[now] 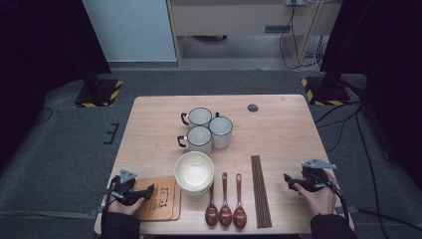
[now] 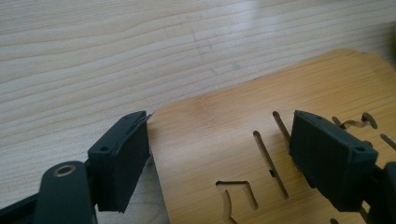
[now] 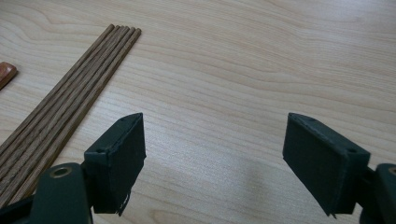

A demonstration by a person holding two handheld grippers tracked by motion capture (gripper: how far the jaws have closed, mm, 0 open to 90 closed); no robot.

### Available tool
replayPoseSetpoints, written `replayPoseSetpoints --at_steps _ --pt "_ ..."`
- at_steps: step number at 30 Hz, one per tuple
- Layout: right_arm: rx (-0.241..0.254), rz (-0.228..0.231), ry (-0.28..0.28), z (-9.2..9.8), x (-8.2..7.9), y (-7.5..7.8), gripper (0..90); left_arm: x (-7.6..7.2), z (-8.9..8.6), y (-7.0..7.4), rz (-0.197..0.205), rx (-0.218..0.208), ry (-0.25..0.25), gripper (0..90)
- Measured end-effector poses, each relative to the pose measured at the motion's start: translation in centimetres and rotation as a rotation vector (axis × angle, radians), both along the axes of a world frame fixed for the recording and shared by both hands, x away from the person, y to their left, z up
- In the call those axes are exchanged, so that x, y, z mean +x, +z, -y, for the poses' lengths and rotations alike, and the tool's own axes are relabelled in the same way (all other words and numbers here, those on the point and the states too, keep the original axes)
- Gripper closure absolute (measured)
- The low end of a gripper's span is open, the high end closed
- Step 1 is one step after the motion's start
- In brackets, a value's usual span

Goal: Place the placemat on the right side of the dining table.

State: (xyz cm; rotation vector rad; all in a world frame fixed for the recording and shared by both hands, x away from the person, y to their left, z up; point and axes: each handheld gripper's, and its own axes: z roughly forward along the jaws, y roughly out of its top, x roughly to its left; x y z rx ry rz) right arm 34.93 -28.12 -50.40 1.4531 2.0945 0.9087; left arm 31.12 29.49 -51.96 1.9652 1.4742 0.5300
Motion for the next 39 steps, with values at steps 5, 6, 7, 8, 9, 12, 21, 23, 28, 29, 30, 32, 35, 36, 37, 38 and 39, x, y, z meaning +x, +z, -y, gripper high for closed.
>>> replayPoseSetpoints --at_steps 5,6,7,8,9,12,21,23,28,29,30,32,35,36,37,38,39 --pt "0.001 0.004 0.003 0.0 0.0 0.1 21.6 0.0 -0.3 0.0 0.001 0.002 -0.002 19.5" --pt "0.001 0.004 0.003 0.0 0.0 0.1 21.6 0.0 -0.4 0.0 0.001 0.002 -0.002 19.5" --pt "0.000 0.005 0.003 0.0 0.0 0.1 21.6 0.0 -0.4 0.0 -0.001 0.005 -0.003 19.4" --pt "0.003 0.003 0.005 0.0 0.0 0.1 21.7 0.0 -0.4 0.0 -0.001 0.005 -0.002 19.4" --pt "0.004 0.002 0.006 -0.1 0.0 0.1 21.7 0.0 -0.4 0.0 0.000 0.006 -0.001 19.4" --pt "0.006 0.006 0.007 -0.2 -0.1 0.1 21.7 0.0 -0.4 0.0 0.001 0.006 0.000 19.5" --pt "0.036 0.029 0.044 -1.2 -0.5 1.0 23.1 -0.6 -0.6 1.1 0.054 -0.006 0.014 19.6" --pt "0.036 0.036 0.052 -1.4 -0.5 1.1 23.3 -0.8 -0.7 1.2 0.059 -0.004 0.016 19.9" --pt "0.048 0.044 0.090 -2.4 -0.8 1.6 24.4 -2.0 -1.6 1.6 0.062 0.006 0.048 24.7" --pt "0.057 0.046 0.094 -2.7 -0.9 1.7 24.9 -2.4 -2.1 1.6 0.059 0.007 0.059 26.4" --pt "0.057 0.046 0.094 -2.7 -0.9 1.7 24.9 -2.4 -2.1 1.6 0.059 0.007 0.059 27.1" --pt "0.061 0.049 0.104 -2.9 -1.0 1.9 25.5 -2.9 -2.8 1.5 0.054 0.005 0.071 28.5" --pt "0.065 0.049 0.114 -3.3 -1.2 2.0 26.6 -3.5 -3.7 1.3 0.048 0.005 0.085 32.9" --pt "0.067 0.048 0.116 -3.4 -1.2 2.0 27.0 -3.7 -3.9 1.2 0.043 0.003 0.089 33.4" --pt "0.071 0.049 0.123 -3.6 -1.3 2.1 27.7 -3.9 -4.0 1.1 0.040 0.002 0.088 34.5" --pt "0.071 0.049 0.123 -3.6 -1.3 2.1 27.7 -4.0 -4.1 1.0 0.036 0.002 0.089 34.5" --pt "0.072 0.049 0.134 -3.8 -1.4 2.1 29.1 -4.1 -4.1 0.9 0.029 0.009 0.085 35.9"
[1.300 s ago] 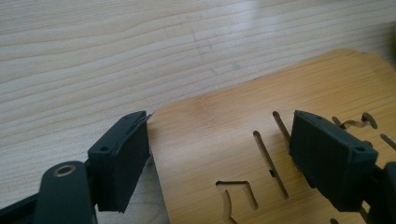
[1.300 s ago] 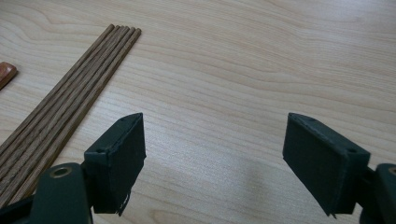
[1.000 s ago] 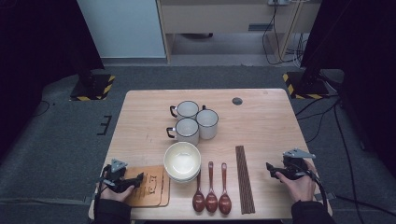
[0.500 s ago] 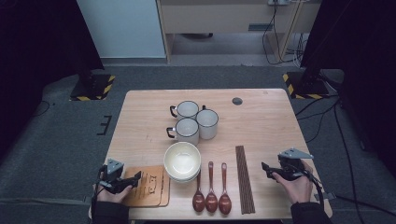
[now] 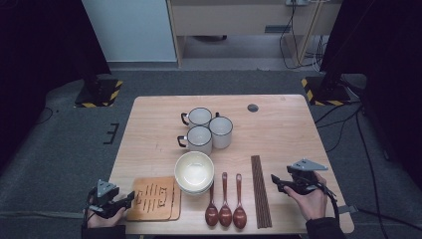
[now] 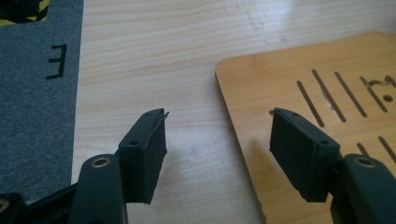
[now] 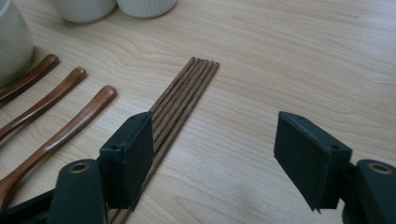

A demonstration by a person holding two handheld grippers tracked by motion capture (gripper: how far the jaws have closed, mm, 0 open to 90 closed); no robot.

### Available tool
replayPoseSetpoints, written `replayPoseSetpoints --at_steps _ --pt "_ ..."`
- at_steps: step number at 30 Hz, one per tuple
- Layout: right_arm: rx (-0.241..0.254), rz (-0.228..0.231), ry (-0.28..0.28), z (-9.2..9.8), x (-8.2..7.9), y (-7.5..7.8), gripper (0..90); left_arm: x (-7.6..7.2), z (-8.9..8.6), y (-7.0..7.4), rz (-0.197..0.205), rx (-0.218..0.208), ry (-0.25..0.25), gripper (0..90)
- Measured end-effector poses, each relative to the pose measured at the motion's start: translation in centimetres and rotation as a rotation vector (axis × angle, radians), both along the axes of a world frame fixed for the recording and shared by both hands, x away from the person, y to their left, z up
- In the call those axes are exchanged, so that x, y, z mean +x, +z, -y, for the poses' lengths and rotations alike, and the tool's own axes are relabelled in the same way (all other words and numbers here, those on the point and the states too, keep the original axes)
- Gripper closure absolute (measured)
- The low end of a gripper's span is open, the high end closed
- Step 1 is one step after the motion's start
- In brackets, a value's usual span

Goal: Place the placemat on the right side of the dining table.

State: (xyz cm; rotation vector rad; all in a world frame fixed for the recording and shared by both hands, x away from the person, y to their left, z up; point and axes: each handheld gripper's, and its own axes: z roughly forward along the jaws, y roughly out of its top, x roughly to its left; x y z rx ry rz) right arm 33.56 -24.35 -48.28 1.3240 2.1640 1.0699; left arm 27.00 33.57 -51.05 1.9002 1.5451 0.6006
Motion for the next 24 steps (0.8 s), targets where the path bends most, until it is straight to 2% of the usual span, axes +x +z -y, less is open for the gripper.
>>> replayPoseSetpoints --at_steps 1,4,10,24 --pt "0.000 0.000 0.000 0.0 0.0 0.0 29.1 0.0 0.0 0.0 0.000 0.000 0.000 36.4" --pt "0.012 0.006 0.020 -0.6 -0.4 0.4 29.9 -0.1 0.2 -0.2 -0.014 0.036 -0.012 37.9" --pt "0.025 0.021 0.062 -1.8 -1.2 0.9 30.7 -0.1 0.4 -0.2 -0.009 0.052 -0.019 38.8" --pt "0.050 0.030 0.177 -5.9 -3.2 1.7 31.7 -0.1 0.5 -0.5 -0.009 0.062 -0.037 43.1"
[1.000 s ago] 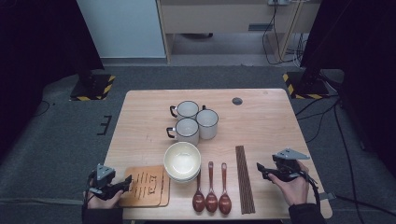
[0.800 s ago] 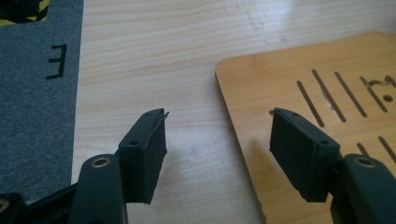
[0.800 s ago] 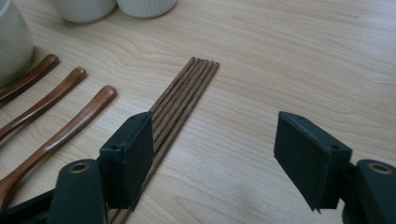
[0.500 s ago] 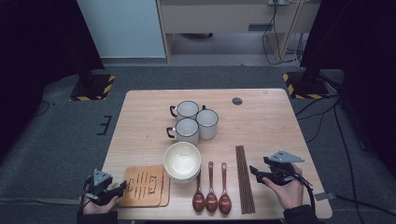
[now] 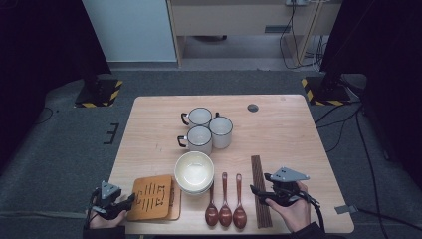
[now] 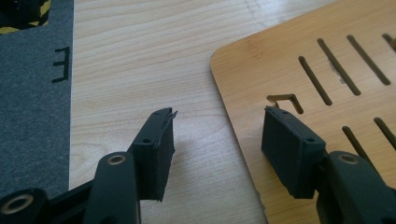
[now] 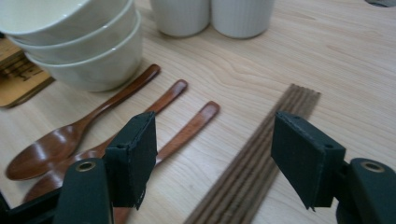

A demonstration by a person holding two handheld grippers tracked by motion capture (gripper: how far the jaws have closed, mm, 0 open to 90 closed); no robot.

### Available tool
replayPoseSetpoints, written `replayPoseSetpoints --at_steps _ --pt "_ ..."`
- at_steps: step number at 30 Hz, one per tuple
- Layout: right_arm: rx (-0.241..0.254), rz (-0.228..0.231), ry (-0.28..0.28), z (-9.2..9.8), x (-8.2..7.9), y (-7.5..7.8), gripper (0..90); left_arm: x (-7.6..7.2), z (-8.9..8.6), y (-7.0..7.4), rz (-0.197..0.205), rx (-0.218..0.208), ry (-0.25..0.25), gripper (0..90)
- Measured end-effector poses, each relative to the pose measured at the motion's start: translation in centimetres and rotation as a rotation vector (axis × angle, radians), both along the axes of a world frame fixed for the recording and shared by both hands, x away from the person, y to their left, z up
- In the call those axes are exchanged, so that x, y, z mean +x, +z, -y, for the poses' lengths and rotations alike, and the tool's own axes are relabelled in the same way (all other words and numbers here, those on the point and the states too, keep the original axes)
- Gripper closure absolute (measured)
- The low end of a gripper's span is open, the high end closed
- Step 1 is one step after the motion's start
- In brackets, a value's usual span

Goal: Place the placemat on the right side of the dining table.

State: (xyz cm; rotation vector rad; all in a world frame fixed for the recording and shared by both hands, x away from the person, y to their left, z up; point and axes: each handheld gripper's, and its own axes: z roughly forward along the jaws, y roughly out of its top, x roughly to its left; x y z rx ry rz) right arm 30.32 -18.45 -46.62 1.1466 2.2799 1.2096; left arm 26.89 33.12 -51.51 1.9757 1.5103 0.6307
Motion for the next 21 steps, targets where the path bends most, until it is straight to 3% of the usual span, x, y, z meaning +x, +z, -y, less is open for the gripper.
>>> replayPoseSetpoints --at_steps 7,21 --pt "0.013 0.001 0.037 -1.7 -0.7 0.0 32.4 0.0 -0.1 -0.1 0.000 0.004 0.004 44.4" --pt "0.034 0.010 0.058 -4.8 -1.3 0.2 33.2 0.0 -0.1 -0.1 0.002 -0.002 -0.001 45.5"
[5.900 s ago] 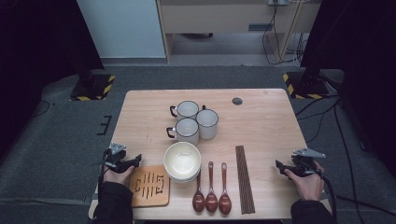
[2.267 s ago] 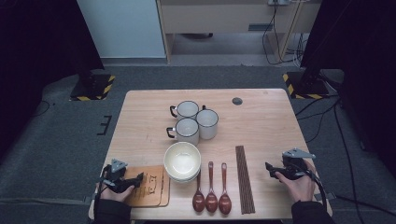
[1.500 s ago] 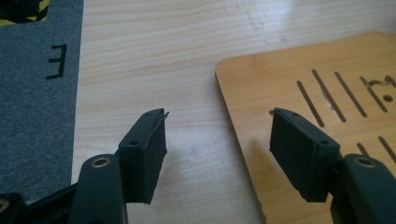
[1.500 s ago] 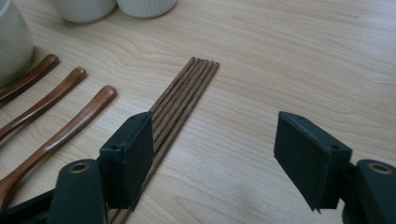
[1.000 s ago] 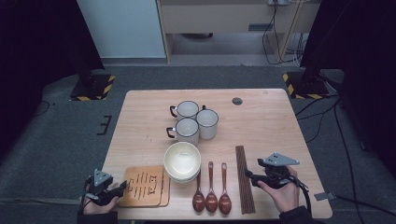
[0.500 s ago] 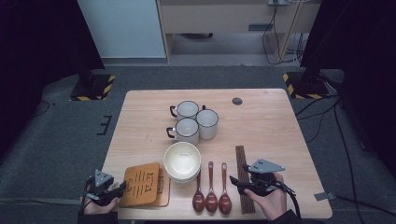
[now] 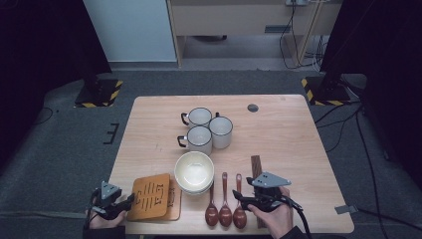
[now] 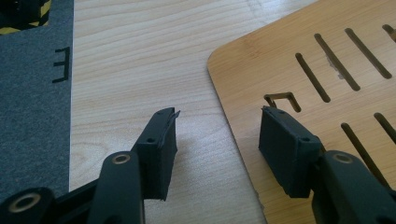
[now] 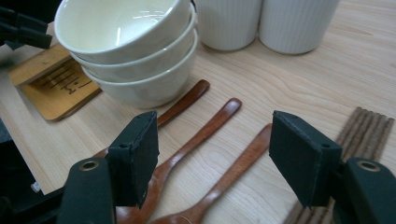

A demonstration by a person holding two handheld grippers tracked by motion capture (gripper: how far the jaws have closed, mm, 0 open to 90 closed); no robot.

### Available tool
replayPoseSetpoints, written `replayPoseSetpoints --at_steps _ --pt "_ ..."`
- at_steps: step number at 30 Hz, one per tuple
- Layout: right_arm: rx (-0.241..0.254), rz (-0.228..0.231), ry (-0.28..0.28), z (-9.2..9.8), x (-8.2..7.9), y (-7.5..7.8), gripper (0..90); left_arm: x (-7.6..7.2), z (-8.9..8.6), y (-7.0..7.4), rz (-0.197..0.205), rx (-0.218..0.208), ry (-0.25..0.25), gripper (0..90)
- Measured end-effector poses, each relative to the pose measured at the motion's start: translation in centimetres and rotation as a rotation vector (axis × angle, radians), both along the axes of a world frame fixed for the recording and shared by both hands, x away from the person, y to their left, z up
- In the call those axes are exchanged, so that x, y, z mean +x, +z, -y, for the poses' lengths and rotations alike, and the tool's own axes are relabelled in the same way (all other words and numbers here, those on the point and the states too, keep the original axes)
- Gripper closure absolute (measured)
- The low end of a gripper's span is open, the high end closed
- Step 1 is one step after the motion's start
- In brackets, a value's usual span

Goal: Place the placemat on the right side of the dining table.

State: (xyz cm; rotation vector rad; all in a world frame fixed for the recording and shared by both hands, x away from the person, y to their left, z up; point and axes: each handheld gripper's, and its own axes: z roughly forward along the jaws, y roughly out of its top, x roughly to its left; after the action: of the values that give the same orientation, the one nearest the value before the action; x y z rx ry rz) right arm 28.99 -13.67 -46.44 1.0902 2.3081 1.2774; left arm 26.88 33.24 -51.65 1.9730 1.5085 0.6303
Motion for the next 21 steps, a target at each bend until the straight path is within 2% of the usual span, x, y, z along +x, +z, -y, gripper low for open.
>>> replayPoseSetpoints --at_steps 21 --pt "-0.004 0.026 0.052 -5.1 -1.3 0.2 34.3 0.0 0.0 0.0 0.002 0.000 0.002 45.7"
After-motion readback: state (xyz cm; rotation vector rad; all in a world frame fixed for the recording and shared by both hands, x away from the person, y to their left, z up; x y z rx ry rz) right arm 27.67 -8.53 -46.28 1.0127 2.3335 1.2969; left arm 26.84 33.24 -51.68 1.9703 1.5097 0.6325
